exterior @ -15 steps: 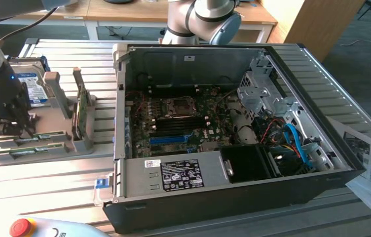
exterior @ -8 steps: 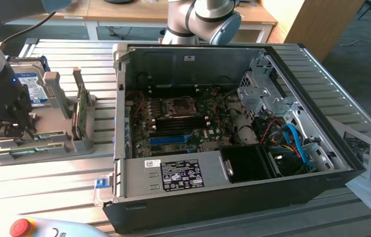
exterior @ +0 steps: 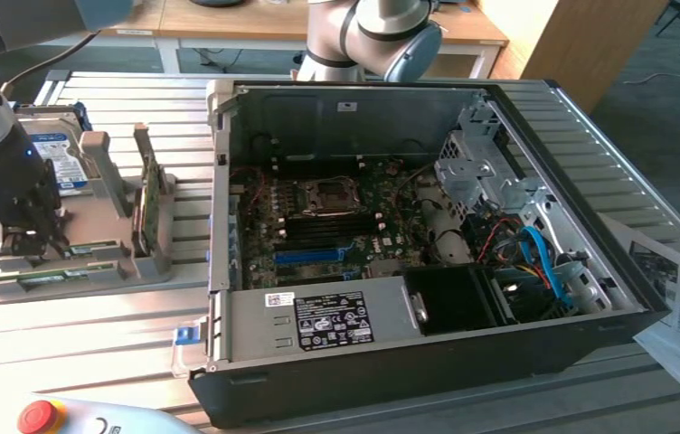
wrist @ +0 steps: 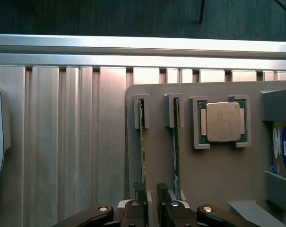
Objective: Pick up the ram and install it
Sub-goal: 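Pick up the ram and move it above insertion slot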
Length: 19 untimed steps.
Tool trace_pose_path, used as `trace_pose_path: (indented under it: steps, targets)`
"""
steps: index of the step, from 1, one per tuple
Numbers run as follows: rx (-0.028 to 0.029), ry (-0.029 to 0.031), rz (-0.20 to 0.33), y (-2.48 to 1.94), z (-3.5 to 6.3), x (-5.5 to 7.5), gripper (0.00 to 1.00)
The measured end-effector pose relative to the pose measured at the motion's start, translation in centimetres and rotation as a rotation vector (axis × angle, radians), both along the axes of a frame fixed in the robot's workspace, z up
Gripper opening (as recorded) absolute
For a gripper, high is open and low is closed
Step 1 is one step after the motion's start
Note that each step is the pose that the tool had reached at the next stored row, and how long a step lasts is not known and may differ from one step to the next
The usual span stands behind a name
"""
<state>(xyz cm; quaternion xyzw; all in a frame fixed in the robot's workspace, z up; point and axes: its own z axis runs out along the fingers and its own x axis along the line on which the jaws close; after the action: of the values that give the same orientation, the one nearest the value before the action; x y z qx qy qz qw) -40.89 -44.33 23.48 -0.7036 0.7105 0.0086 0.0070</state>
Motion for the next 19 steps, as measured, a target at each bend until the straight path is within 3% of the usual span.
trace_pose_path:
  steps: [19]
  targets:
    - [0.0001, -0.0001, -0.001, -0.1, -0.91, 0.0, 0.24]
